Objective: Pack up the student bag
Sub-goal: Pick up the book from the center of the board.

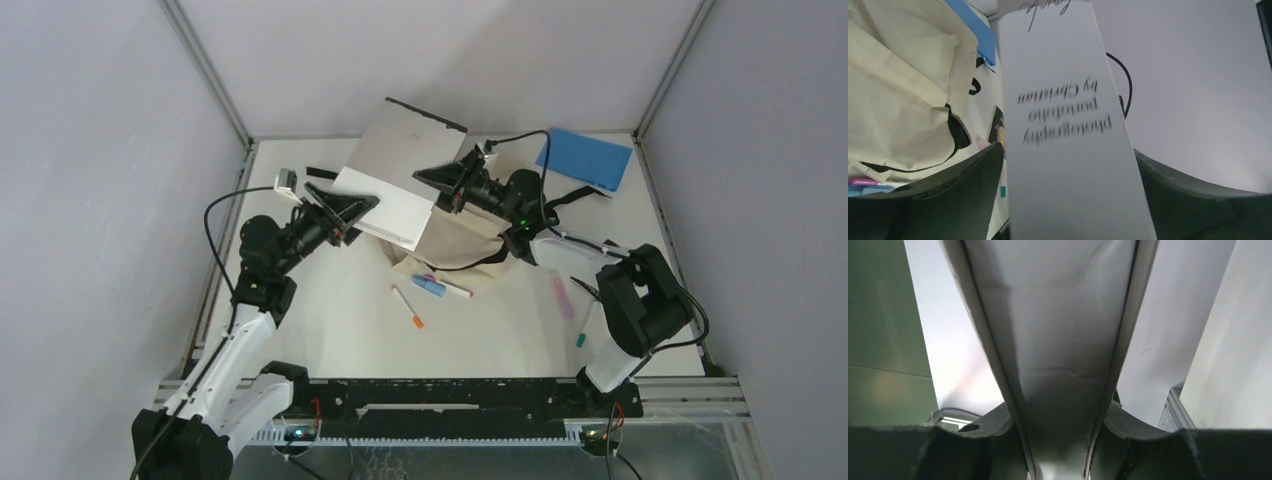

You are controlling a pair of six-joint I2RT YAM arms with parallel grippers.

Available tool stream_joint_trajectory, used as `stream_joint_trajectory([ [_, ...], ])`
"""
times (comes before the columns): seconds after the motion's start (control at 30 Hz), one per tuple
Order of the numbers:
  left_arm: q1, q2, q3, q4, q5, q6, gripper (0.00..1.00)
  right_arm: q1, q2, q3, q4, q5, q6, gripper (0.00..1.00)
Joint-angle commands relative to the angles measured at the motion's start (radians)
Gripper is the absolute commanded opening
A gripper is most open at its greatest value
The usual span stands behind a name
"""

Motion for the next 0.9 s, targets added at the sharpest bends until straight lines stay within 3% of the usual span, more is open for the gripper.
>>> stream_joint_trajectory([
  [0.0, -0.013, -0.009, 0.075, 0.050, -0.041, 0.022, 0.79, 0.033, 0.041, 0.012, 0.188, 0.018, 0.067, 0.30],
  [0.17, -0.013, -0.044, 0.133, -0.108, -0.119, 0.133, 0.47, 0.052, 0.063, 0.007, 0.195, -0.003, 0.068, 0.31],
  [0.27, -0.011, -0.054, 0.183, -0.201, -0.157, 0.198, 0.30, 0.057, 0.052, 0.005, 0.151, -0.020, 0.033, 0.36],
  [0.47, 0.019, -0.065, 0.294, -0.387, -0.190, 0.294, 0.05, 0.035, -0.015, -0.012, -0.066, -0.091, -0.147, 0.85],
  [0.57, 0.069, -0.039, 0.368, -0.516, -0.160, 0.297, 0.00, 0.008, -0.101, -0.028, -0.313, -0.068, -0.307, 0.97],
  [0.7, 0.105, 0.028, 0.492, -0.755, -0.131, 0.292, 0.00, -0.023, -0.269, -0.025, -0.623, 0.051, -0.633, 1.00],
  [0.87, 0.107, 0.175, 0.751, -1.216, -0.160, 0.277, 0.00, 0.097, -0.428, 0.044, -0.943, 0.420, -1.171, 1.00],
])
